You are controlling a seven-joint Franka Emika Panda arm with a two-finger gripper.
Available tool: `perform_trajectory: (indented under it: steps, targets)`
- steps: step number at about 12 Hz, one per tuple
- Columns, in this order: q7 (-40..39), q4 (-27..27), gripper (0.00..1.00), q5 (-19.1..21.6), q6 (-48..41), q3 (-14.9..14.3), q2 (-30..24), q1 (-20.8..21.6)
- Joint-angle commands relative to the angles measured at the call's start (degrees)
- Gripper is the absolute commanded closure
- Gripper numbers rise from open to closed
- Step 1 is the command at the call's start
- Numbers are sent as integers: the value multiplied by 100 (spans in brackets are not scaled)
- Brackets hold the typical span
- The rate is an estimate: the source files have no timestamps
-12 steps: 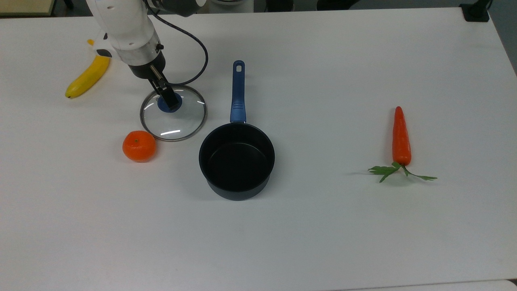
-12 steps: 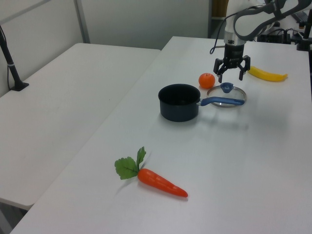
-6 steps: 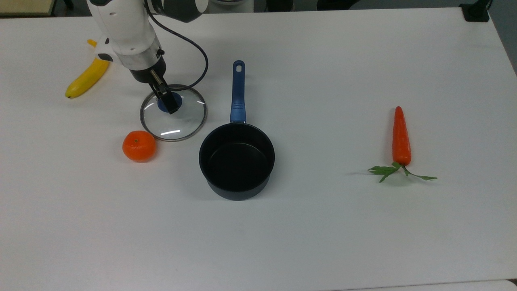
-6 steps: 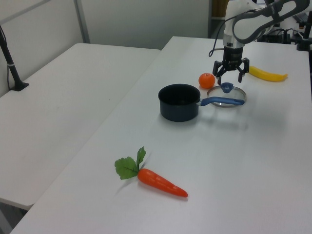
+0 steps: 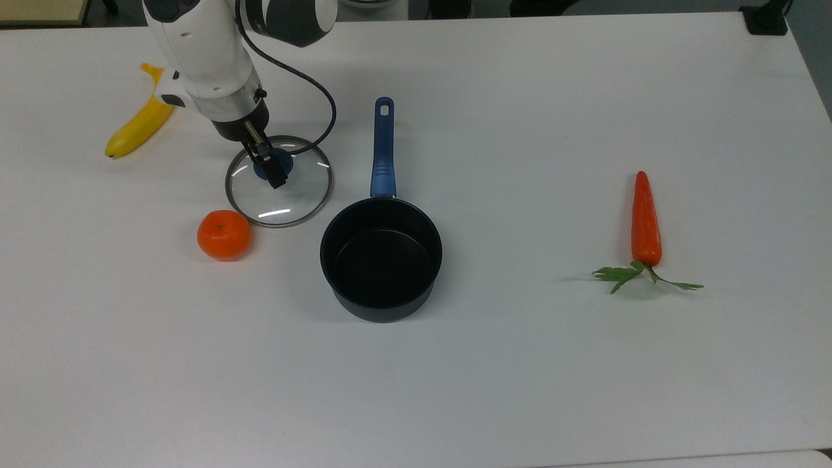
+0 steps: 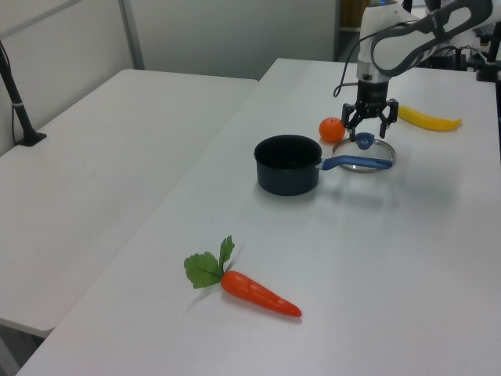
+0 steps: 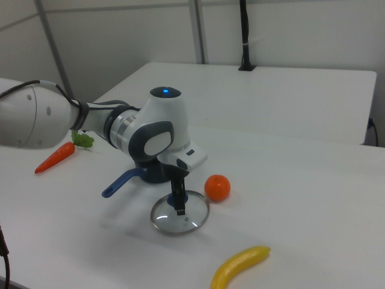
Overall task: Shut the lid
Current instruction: 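Close the gripper on the blue knob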
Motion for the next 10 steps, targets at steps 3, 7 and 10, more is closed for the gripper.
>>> perform_trajectory:
  steps: [3, 7, 10]
  targets:
    - [152, -174, 29, -109, 156, -5, -91, 49]
    - [152, -174, 44, -109, 138, -5, -126, 14]
    - [126, -156, 51, -109, 85, -5, -178, -4]
